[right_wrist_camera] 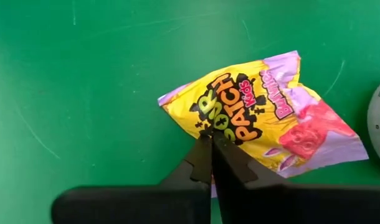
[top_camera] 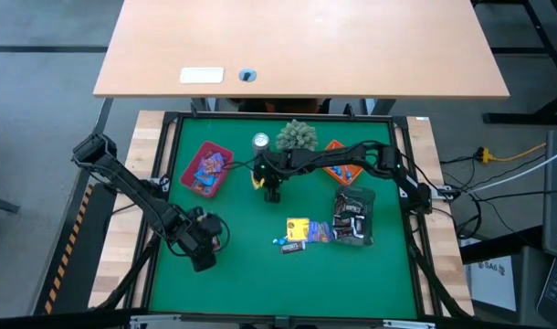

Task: Sort candy
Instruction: Put the yellow candy into the blue transparent bin, then put the blue candy into the orange bin

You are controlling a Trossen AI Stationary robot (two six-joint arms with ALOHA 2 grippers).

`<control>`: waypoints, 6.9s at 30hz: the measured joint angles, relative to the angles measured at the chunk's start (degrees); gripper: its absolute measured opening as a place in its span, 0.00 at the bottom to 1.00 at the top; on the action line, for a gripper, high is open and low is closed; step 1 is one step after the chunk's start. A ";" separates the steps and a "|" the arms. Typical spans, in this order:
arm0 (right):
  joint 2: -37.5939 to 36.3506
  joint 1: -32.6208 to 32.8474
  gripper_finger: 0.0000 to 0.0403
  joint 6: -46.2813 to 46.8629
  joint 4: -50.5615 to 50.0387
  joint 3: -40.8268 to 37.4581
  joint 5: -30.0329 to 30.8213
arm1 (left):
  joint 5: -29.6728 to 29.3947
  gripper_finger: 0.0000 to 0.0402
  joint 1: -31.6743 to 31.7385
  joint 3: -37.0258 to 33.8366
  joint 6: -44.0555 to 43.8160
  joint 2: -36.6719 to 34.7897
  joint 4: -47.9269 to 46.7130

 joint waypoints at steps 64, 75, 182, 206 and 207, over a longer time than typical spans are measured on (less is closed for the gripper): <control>0.22 1.99 0.00 21.44 4.29 12.76 -34.53 | -23.01 0.36 13.06 -0.02 41.99 0.02 5.88; 0.22 2.01 0.00 22.56 4.10 12.76 -34.57 | -22.26 0.03 13.07 -0.02 41.51 0.04 5.90; 0.11 20.00 0.02 -7.98 -31.33 9.16 -0.33 | -1.02 0.33 -0.37 3.89 2.49 0.04 -9.97; 0.13 19.61 0.01 -10.29 -46.75 23.40 3.09 | -18.52 0.33 -0.37 3.89 9.43 0.04 2.09; 0.13 19.49 0.01 -10.34 -47.75 23.63 3.13 | -19.21 0.33 -0.37 3.89 9.83 0.04 2.55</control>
